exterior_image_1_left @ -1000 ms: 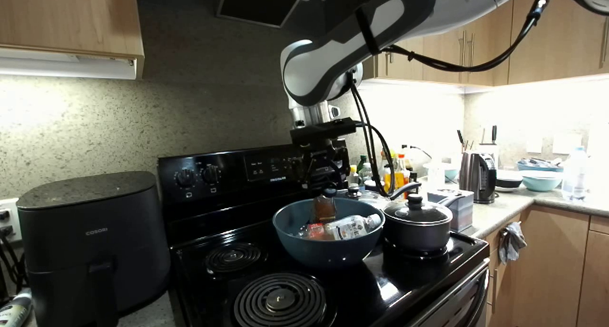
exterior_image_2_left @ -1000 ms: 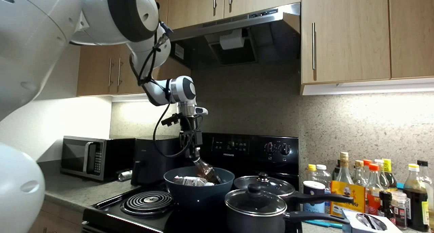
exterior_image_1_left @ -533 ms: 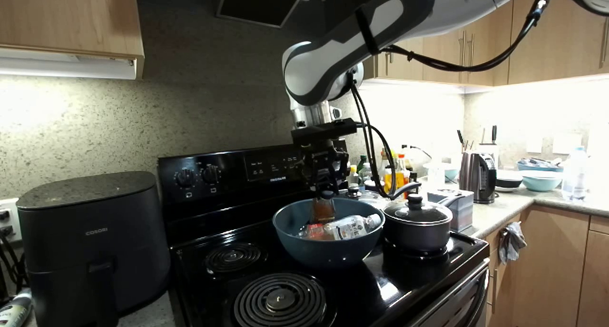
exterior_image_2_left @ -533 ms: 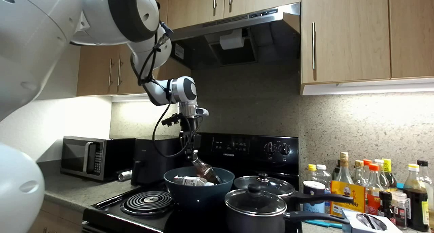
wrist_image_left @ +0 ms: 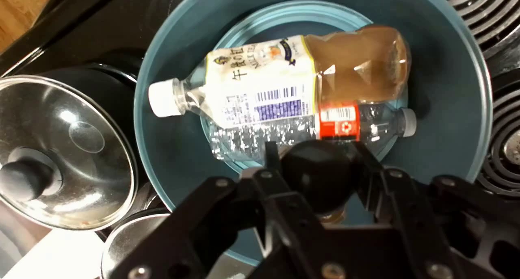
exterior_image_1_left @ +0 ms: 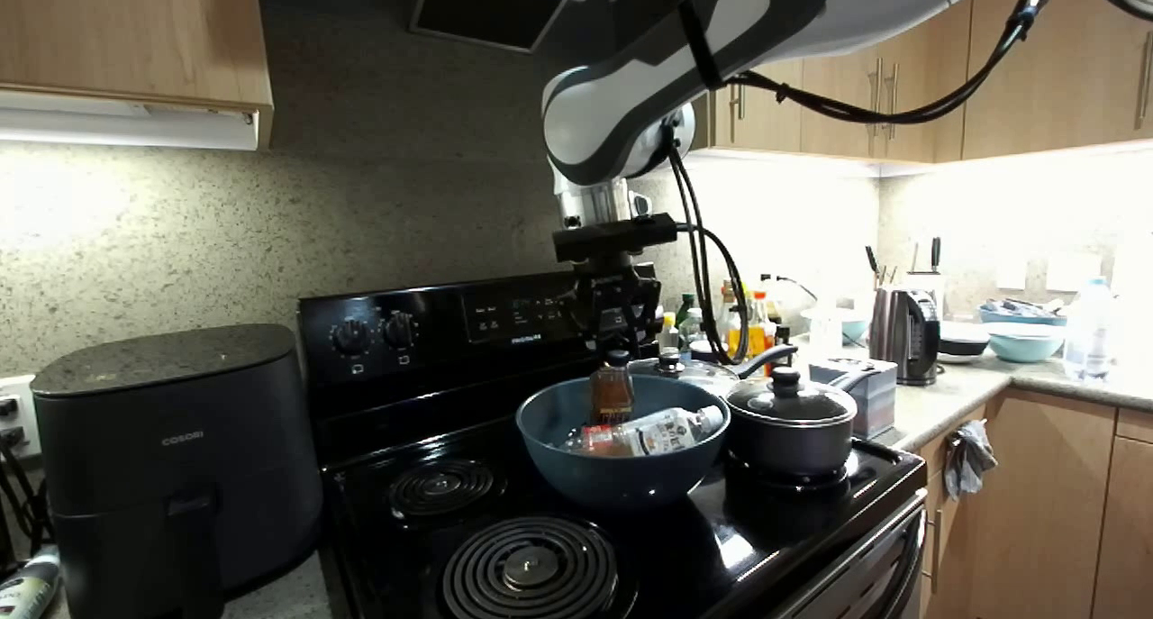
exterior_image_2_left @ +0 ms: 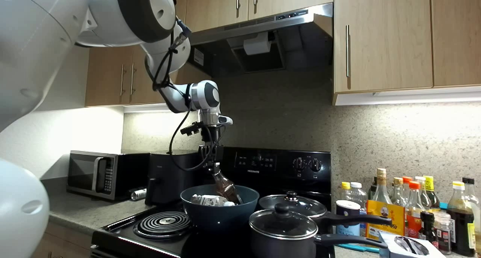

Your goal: Remove the bottles from the bowl and put them on the stove

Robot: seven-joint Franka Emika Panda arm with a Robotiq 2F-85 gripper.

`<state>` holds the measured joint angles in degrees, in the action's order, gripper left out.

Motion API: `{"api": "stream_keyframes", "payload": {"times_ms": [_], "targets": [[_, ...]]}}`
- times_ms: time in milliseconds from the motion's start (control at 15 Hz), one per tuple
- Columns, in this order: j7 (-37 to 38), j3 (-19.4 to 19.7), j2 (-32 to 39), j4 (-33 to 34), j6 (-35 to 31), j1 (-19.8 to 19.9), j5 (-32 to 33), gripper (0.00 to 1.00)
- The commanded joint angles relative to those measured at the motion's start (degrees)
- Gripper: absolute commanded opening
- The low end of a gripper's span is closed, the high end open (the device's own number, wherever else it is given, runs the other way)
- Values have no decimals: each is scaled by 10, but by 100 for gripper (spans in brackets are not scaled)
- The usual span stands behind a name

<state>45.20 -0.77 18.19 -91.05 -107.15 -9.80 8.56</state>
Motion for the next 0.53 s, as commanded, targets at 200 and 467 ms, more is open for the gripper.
{"api": "stream_keyframes", "payload": {"times_ms": [200,467], "targets": [[43,-4,-152,-79,-52,-3,23,20],[64,-16,-214,-108,-52,10,25,20]]}}
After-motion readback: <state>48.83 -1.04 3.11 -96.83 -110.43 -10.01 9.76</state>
